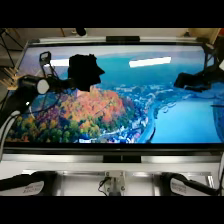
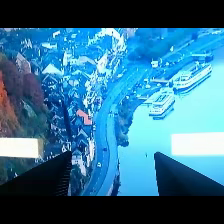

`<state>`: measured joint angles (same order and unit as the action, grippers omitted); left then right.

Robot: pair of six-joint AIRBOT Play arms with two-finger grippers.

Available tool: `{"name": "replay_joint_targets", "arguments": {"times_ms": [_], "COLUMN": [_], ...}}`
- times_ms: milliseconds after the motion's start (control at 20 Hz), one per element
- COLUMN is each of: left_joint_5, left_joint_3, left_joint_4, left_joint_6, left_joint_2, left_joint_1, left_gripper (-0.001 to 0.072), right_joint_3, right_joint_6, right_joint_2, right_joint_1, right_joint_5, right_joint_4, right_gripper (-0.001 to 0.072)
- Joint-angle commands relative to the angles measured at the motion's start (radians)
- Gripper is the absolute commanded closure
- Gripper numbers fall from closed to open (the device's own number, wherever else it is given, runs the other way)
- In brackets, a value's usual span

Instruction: Fold the shirts.

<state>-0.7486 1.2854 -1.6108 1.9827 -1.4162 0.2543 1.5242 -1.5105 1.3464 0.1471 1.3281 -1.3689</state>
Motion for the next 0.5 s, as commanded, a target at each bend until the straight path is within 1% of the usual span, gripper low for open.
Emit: {"name": "replay_joint_targets", "arguments": {"times_ms": [0, 50, 150, 200, 250, 300, 450], "left_joint_5": [-0.042, -0.090, -0.131, -0.132, -0.127, -0.113, -0.026], "left_joint_3": [0.188, 0.255, 0.356, 0.386, 0.406, 0.420, 0.430], "left_joint_4": [0.135, 0.239, 0.488, 0.594, 0.673, 0.739, 0.844], "left_joint_6": [0.019, -0.012, -0.173, -0.218, -0.241, -0.272, -0.354], "left_joint_2": [-0.264, -0.341, -0.472, -0.522, -0.558, -0.588, -0.631], "left_joint_1": [-0.087, -0.123, -0.181, -0.201, -0.214, -0.220, -0.214], "left_gripper": [0.0008, -0.0013, -0.0013, -0.0013, -0.0013, -0.0013, -0.0013], "right_joint_3": [0.000, -0.001, -0.002, -0.001, -0.001, -0.002, -0.002], "right_joint_6": [-0.002, -0.002, -0.001, -0.001, -0.001, -0.001, -0.001], "right_joint_2": [0.003, 0.004, 0.007, 0.010, 0.014, 0.018, 0.031], "right_joint_1": [-0.002, -0.002, -0.001, -0.002, -0.002, -0.002, -0.002], "right_joint_5": [-0.064, -0.063, -0.064, -0.066, -0.066, -0.065, -0.064], "right_joint_4": [0.005, 0.010, 0.021, 0.029, 0.037, 0.048, 0.085], "right_gripper": [0.0079, 0.0079, 0.0079, 0.0079, 0.0079, 0.0079, 0.0079]}}
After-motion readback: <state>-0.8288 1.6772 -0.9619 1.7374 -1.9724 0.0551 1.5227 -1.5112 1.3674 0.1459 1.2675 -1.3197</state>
